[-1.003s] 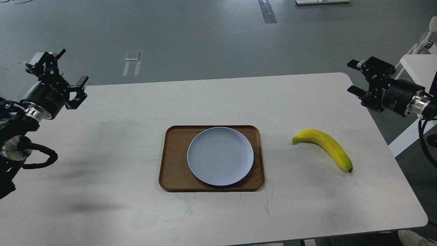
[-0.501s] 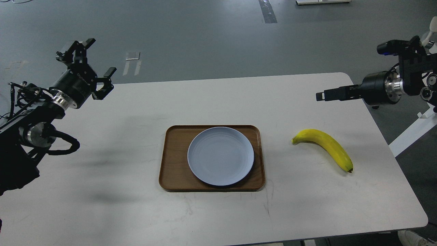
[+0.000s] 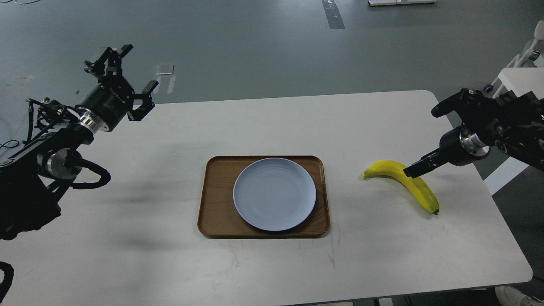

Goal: Place banana on plate with both arms
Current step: 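Move the right gripper down to the yellow banana and grasp it, then carry the banana with the right gripper and lower it onto the plate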

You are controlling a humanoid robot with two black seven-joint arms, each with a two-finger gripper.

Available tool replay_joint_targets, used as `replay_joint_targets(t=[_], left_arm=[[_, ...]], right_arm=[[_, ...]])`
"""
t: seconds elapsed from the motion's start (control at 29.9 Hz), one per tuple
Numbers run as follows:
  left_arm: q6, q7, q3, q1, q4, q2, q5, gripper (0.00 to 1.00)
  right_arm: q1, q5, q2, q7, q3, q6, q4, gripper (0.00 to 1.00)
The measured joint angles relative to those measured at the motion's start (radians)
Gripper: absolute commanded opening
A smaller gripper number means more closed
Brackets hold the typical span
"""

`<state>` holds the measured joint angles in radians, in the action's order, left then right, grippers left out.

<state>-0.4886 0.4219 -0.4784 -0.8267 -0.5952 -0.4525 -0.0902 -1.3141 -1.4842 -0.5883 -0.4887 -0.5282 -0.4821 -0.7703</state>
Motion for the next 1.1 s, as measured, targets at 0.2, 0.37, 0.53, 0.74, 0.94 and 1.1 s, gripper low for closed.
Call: replay_joint_targets(t=[0.2,0.37,0.53,0.74,0.94,1.1], left_arm=[[0.000,0.000,0.001,0.000,0.000,-0.001,0.000,1.00],[0.000,0.002,0.001,-0.002,0.000,-0.006,0.000,1.00],[0.000,0.002,0.001,-0.002,0.000,-0.008,0.000,1.00],[0.000,0.002,0.000,-0.003,0.000,-0.009,0.000,1.00],[0.000,0.002,-0.001,-0.009,0.000,-0.011,0.000,1.00],[0.000,-0.001,-0.001,-0.021,0.000,-0.010,0.000,1.00]], right_arm=[[0.026,0.000,0.061,0.000,-0.031,0.069,0.034,0.98],[0.056,0.002,0.087,0.000,-0.033,0.079,0.051,0.84],[0.072,0.002,0.088,0.000,-0.040,0.080,0.052,0.13],[0.074,0.002,0.082,0.000,-0.052,0.087,0.044,0.00],[0.040,0.011,0.048,0.000,-0.047,0.088,-0.009,0.00],[-0.094,0.022,-0.027,0.000,-0.040,0.088,-0.135,0.00]])
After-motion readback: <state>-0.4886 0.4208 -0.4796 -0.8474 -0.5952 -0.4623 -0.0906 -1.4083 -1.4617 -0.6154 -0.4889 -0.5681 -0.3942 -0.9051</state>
